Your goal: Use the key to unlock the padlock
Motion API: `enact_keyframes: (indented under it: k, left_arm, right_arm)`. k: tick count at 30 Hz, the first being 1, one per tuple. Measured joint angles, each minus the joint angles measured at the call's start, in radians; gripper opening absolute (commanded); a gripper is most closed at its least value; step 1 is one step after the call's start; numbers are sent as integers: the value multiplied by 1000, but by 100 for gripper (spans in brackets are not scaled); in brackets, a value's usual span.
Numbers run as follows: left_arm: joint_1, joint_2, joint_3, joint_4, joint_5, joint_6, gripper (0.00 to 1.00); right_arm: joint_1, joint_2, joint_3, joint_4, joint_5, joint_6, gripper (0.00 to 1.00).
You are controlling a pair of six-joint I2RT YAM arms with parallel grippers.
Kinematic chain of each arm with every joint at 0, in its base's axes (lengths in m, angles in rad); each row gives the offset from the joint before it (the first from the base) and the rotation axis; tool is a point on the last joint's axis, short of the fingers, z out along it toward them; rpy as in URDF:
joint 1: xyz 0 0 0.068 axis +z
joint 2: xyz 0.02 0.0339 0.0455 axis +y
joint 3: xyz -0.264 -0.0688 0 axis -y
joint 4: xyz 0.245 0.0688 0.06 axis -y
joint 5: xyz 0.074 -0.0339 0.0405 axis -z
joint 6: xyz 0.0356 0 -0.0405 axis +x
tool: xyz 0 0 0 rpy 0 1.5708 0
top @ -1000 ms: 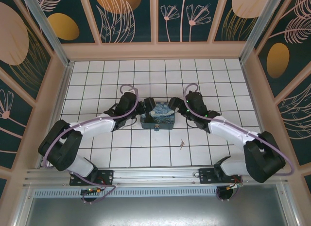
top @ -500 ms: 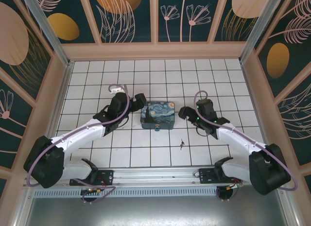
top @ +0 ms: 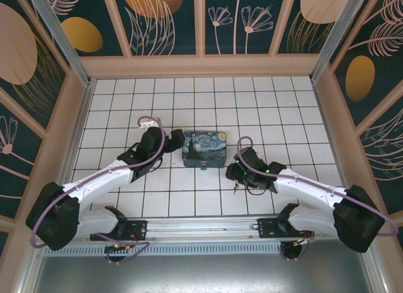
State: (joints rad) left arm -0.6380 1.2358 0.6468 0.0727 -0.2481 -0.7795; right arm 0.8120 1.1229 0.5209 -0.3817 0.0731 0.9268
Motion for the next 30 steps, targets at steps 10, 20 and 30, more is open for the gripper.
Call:
enact_keyframes:
  k: [10, 20, 30]
  left_arm:
    - [0, -3, -8, 18, 33, -18, 99]
    - [0, 2, -8, 55, 62, -18, 99]
    - [0, 11, -11, 58, 70, -18, 99]
  right_arm:
    - [93, 68, 14, -65, 71, 132, 54]
    - [141, 185, 57, -75, 95, 177, 48]
    - [152, 218, 71, -95, 121, 196, 33]
